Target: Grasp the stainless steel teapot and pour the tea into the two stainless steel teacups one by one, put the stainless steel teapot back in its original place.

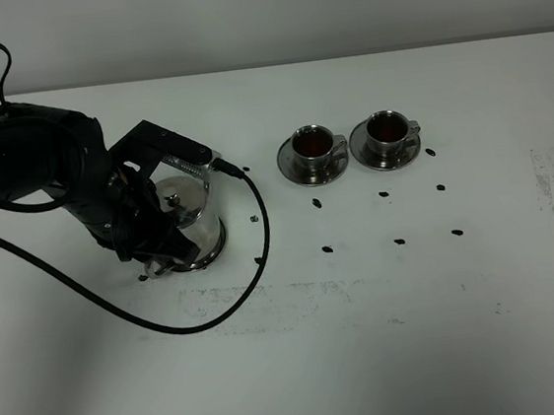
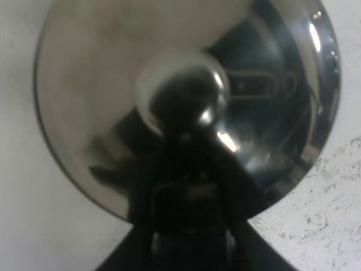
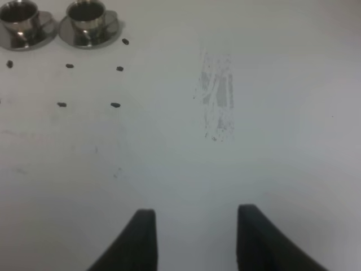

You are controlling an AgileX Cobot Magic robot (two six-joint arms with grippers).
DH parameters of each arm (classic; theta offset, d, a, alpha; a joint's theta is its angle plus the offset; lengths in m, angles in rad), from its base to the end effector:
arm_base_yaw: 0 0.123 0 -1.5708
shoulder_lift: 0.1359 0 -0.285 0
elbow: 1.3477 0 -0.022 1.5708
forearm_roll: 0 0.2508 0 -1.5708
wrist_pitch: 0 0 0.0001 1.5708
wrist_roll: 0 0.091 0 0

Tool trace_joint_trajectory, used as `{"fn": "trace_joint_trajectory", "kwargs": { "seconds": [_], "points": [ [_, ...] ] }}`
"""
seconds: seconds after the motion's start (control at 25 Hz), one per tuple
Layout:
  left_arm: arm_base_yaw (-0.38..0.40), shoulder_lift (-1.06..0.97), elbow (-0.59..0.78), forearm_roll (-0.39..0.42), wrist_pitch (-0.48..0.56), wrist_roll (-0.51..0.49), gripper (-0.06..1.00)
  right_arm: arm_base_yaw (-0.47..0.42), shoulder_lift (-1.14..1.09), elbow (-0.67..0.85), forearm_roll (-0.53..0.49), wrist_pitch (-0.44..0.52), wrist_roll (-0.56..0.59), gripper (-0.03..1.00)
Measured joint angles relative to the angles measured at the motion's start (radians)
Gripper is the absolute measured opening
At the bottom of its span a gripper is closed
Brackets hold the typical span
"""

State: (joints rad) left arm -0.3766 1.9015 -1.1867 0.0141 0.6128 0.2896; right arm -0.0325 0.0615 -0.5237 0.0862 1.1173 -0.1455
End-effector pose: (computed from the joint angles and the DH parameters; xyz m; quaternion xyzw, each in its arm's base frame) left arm 0.3477 -0.1367 0.1620 0.3273 0.9305 -0.0022 0.1645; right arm -0.0003 0.0071 0.2798 -0.0515 0.8746 0.0002 0.4822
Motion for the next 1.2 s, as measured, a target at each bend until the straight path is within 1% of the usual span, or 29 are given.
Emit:
{"fn": "trace_joint_trajectory", "kwargs": {
  "seconds": [0.08, 0.2, 0.36, 0.52, 0.84, 1.2],
  "points": [
    [0.0, 0.0, 0.0, -0.001, 0.0, -0.003, 0.37, 0.0, 0.0, 0.0, 0.0, 0.0, 0.0, 0.33],
    [0.0, 0.0, 0.0, -0.001, 0.0, -0.003, 0.42, 0.0, 0.0, 0.0, 0.0, 0.0, 0.0, 0.33],
    [0.0, -0.015, 0.0, -0.014, 0.004, -0.003, 0.43, 0.0, 0.0, 0.0, 0.0, 0.0, 0.0, 0.33],
    [-0.003, -0.08, 0.0, -0.021, 0.026, -0.004, 0.44, 0.0, 0.0, 0.0, 0.0, 0.0, 0.0, 0.33],
    [-0.015, -0.288, 0.0, -0.023, 0.113, -0.004, 0.44, 0.0, 0.0, 0.0, 0.0, 0.0, 0.0, 0.33],
    [-0.012, -0.632, 0.001, -0.024, 0.119, -0.004, 0.44, 0.0, 0.0, 0.0, 0.0, 0.0, 0.0, 0.33]
  ]
}}
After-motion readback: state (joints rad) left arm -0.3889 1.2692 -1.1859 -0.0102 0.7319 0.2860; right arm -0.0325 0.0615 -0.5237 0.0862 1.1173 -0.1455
